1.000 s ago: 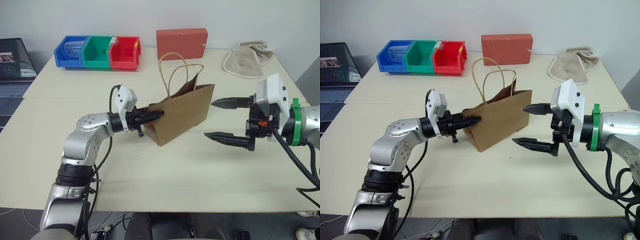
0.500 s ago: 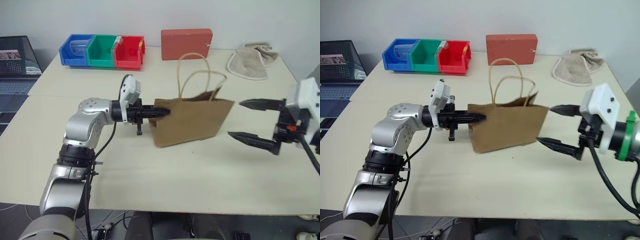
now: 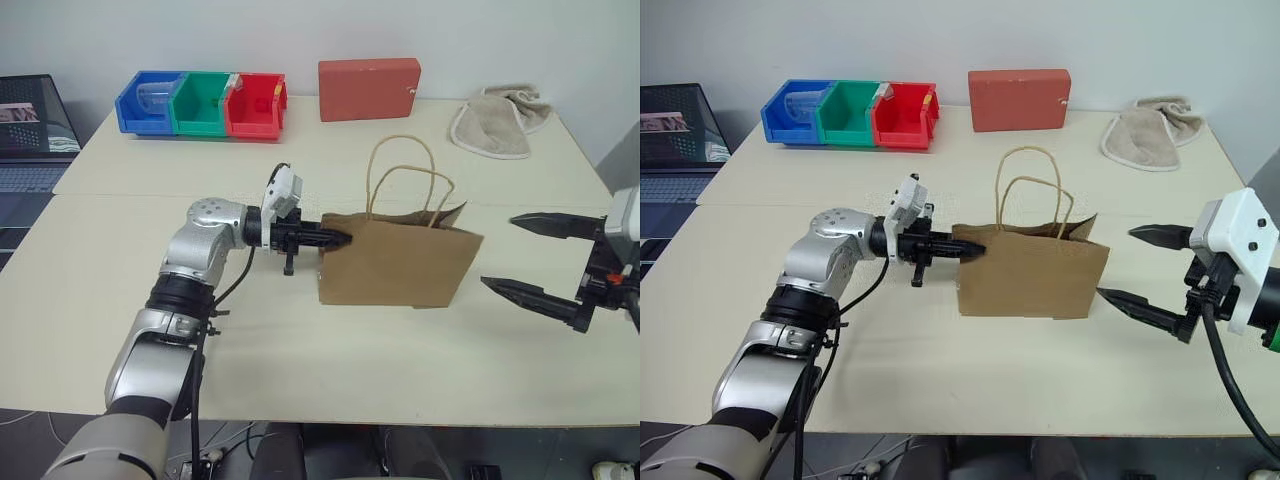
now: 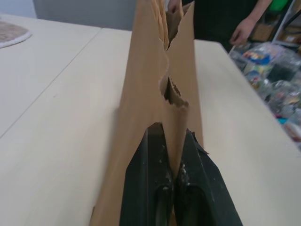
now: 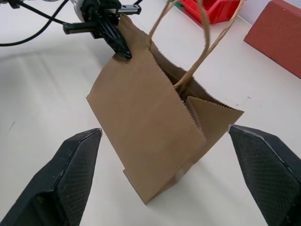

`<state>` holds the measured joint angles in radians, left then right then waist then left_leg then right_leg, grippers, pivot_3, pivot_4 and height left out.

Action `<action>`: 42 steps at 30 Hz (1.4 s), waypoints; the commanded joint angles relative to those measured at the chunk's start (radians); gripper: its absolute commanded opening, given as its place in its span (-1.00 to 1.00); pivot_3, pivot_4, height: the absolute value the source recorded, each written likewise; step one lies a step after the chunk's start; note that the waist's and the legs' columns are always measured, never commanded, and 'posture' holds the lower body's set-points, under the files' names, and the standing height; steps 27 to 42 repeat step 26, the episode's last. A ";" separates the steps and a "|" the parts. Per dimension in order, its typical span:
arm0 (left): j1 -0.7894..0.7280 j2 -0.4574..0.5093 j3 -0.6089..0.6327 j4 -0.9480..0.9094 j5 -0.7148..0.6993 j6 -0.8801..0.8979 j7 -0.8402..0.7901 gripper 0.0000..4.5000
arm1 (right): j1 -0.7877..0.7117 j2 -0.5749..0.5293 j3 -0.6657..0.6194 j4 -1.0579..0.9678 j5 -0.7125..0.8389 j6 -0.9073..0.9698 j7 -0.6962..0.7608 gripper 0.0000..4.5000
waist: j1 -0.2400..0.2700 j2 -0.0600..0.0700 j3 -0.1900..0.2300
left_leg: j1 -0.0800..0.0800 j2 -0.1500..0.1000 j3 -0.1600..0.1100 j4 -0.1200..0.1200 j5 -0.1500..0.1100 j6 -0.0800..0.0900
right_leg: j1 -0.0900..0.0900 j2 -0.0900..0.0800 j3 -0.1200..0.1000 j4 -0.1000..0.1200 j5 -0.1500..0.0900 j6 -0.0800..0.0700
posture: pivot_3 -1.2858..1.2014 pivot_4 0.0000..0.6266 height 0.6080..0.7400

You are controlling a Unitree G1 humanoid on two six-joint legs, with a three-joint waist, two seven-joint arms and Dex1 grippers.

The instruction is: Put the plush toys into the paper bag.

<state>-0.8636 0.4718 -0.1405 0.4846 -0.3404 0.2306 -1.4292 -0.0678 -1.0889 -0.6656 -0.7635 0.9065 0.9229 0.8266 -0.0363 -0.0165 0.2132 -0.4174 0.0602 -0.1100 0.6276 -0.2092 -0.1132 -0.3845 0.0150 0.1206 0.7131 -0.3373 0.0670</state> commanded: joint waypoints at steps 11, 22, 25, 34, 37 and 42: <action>0.221 0.362 0.181 -0.397 -0.005 0.128 0.052 0.85 | -0.094 -0.114 0.094 0.195 -0.082 -0.143 0.148 1.00 | -0.026 0.000 0.000 | 0.001 0.002 0.000 -0.001 0.000 0.000 | 0.000 0.000 0.000 0.000 0.000 0.000 | 0.03 -0.52 1.00; 0.442 0.642 0.450 -0.520 -0.042 0.232 0.130 0.97 | -0.182 -0.269 0.126 0.525 -0.223 -0.320 0.409 1.00 | -0.020 0.001 0.001 | 0.001 0.002 0.003 -0.001 0.000 0.000 | -0.001 -0.001 0.001 -0.001 0.000 0.000 | 0.03 -0.52 1.00; 0.490 0.652 0.474 -0.547 -0.065 0.250 0.127 0.97 | -0.213 -0.271 0.167 0.550 -0.235 -0.340 0.426 1.00 | -0.020 0.001 0.001 | 0.001 0.002 0.002 -0.002 0.000 0.000 | -0.001 0.000 0.000 -0.001 0.000 0.000 | 0.03 -0.52 1.00; 0.495 0.653 0.477 -0.547 -0.071 0.249 0.126 0.97 | -0.224 -0.268 0.178 0.551 -0.236 -0.339 0.424 1.00 | -0.020 0.001 0.001 | 0.001 0.002 0.003 -0.002 0.000 0.000 | -0.001 0.000 0.001 -0.001 0.000 0.000 | 0.03 -0.52 1.00; 0.495 0.653 0.477 -0.547 -0.071 0.249 0.126 0.97 | -0.224 -0.268 0.178 0.551 -0.236 -0.339 0.424 1.00 | -0.020 0.001 0.001 | 0.001 0.002 0.003 -0.002 0.000 0.000 | -0.001 0.000 0.001 -0.001 0.000 0.000 | 0.03 -0.52 1.00; 0.495 0.653 0.477 -0.547 -0.071 0.249 0.126 0.97 | -0.224 -0.268 0.178 0.551 -0.236 -0.339 0.424 1.00 | -0.020 0.001 0.001 | 0.001 0.002 0.003 -0.002 0.000 0.000 | -0.001 0.000 0.001 -0.001 0.000 0.000 | 0.03 -0.52 1.00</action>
